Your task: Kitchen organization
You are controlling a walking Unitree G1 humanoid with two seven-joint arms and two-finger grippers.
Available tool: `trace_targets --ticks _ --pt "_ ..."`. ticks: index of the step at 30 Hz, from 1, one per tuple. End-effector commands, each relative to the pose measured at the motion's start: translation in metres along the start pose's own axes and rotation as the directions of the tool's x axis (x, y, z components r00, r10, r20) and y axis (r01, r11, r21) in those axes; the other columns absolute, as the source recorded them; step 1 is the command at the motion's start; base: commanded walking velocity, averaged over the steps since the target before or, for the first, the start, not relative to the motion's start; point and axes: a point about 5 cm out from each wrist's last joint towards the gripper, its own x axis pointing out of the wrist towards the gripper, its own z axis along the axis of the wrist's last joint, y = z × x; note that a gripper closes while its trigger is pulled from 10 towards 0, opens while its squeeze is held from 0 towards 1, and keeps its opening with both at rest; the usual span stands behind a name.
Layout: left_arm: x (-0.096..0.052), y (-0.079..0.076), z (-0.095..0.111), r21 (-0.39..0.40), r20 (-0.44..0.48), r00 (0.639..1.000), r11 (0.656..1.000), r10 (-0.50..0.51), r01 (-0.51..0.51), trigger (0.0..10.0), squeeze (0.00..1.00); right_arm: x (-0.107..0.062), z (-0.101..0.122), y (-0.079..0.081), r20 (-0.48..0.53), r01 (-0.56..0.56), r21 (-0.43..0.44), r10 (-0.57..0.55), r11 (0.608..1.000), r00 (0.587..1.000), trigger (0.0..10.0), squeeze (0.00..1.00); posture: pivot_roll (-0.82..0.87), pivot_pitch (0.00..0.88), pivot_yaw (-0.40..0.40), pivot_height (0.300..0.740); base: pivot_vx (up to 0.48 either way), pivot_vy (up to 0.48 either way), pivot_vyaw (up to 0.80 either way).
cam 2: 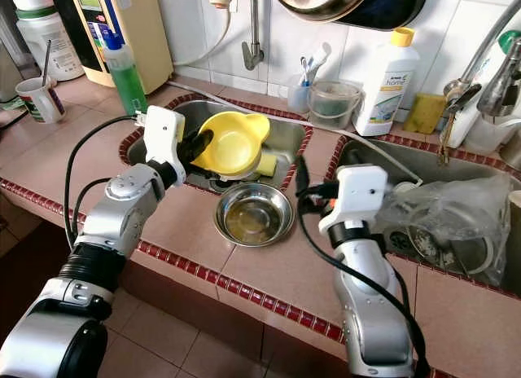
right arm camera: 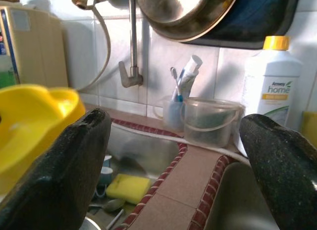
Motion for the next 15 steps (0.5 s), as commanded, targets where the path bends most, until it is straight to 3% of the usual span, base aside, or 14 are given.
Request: trace_targets --ticks 1,15 --pt "0.0014 -0.0011 0.0018 0.019 0.008 1.0 1.0 -0.01 0.009 10.0 0.0 0.001 0.0021 -0.0001 0.014 0.006 0.002 -0.006 1.0 1.0 10.0 0.0 -0.06 0.0 0.034 0.74 0.0 0.0 0.0" --pt "0.007 0.0011 0.0009 -0.027 -0.008 0.999 0.999 -0.037 0.037 10.0 0.0 0.0025 0.0021 0.0015 0.026 0.003 -0.004 -0.003 1.0 1.0 10.0 0.0 -0.06 0.0 0.041 0.74 0.0 0.022 0.0"
